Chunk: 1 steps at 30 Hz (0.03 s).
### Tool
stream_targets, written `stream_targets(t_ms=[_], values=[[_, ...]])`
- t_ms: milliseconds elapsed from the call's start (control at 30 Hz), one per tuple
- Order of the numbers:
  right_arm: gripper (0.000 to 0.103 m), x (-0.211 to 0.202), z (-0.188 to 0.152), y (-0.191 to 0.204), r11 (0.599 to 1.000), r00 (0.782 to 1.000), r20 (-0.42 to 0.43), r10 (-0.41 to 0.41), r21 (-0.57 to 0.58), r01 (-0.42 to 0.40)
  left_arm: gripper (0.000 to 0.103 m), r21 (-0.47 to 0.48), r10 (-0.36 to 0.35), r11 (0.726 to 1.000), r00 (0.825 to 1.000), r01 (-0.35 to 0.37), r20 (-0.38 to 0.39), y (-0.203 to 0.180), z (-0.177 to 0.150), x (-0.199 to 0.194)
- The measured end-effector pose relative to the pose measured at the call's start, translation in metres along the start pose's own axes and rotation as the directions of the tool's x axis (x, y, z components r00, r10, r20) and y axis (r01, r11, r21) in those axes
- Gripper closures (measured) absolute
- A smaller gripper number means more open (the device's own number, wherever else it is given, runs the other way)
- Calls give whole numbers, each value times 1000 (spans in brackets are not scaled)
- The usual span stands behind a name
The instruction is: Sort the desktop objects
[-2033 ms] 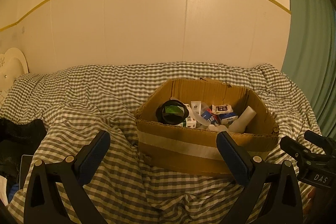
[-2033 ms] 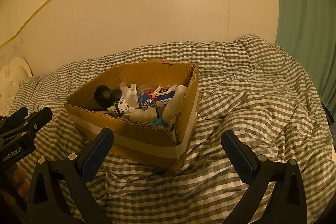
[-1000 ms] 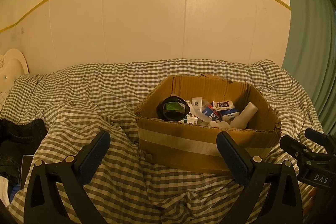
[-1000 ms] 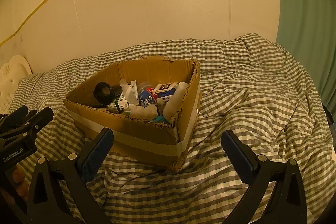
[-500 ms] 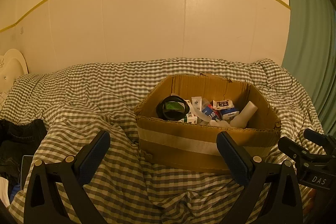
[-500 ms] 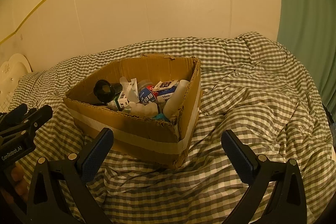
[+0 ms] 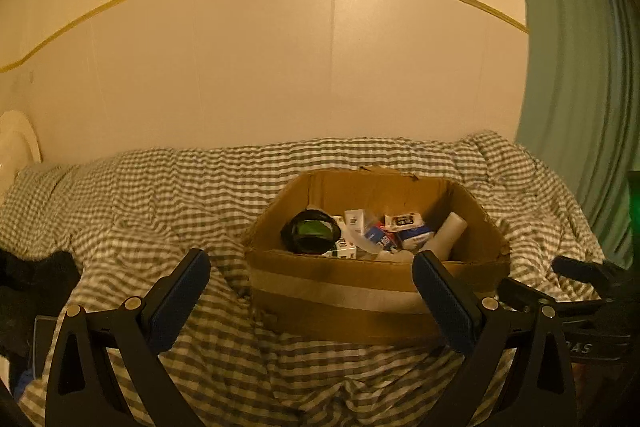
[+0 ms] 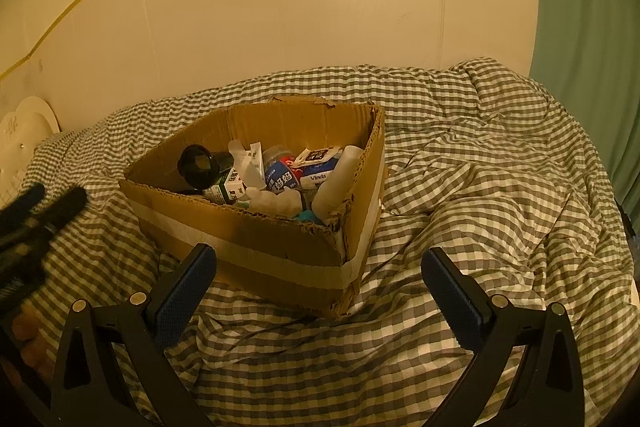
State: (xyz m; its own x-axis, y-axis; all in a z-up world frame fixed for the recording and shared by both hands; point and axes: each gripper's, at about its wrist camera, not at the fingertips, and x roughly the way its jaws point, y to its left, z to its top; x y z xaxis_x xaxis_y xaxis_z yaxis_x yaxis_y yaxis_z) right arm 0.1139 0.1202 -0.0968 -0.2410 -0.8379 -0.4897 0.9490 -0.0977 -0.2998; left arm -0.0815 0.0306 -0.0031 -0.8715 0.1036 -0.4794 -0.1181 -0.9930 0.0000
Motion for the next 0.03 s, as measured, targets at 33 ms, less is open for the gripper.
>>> stream_targets(t_ms=[33], values=[[0, 0, 0, 0, 1000, 1000, 0, 0, -1, 0, 0, 11, 28, 1000, 1000, -28, -3, -1, -1, 2]])
